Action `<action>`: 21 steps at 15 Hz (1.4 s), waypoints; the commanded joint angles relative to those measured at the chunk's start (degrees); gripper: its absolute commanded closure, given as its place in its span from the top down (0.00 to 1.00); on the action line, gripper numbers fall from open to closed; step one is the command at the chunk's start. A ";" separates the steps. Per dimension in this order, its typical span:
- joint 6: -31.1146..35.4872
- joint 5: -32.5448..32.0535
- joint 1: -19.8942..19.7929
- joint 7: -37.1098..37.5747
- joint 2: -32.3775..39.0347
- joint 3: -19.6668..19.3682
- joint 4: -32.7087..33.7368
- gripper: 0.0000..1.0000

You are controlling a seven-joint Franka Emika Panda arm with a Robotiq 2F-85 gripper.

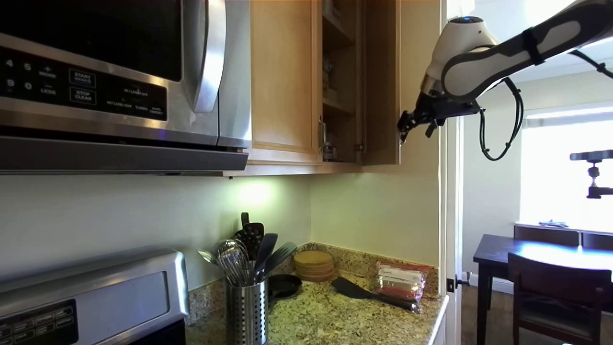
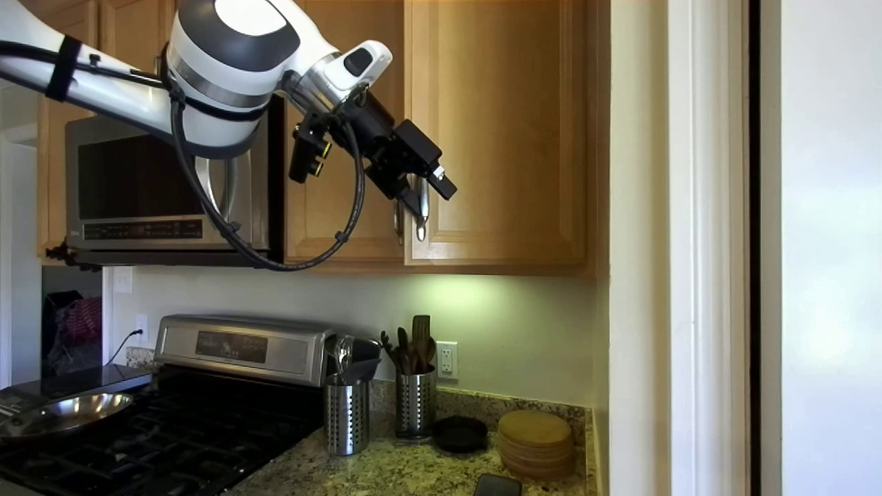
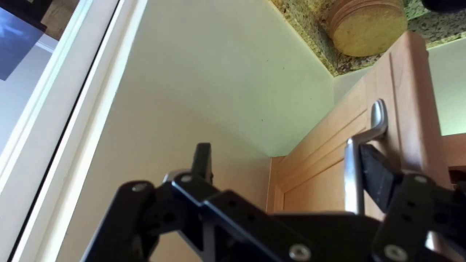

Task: Open the top right cupboard door fully

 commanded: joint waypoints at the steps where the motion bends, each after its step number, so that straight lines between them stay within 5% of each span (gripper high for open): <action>1: -2.19 0.44 -0.69 -3.59 -4.66 -2.61 -1.46 1.00; 10: -0.48 -3.43 -8.02 0.96 -4.50 -2.71 -1.86 1.00; 13: -3.49 -1.39 -7.70 -0.82 -8.67 -3.61 -2.72 1.00; 15: -3.17 4.34 -2.84 -6.86 -10.14 -6.77 -3.39 1.00; 21: 1.98 7.17 -4.33 -8.66 -11.18 -8.06 -4.62 1.00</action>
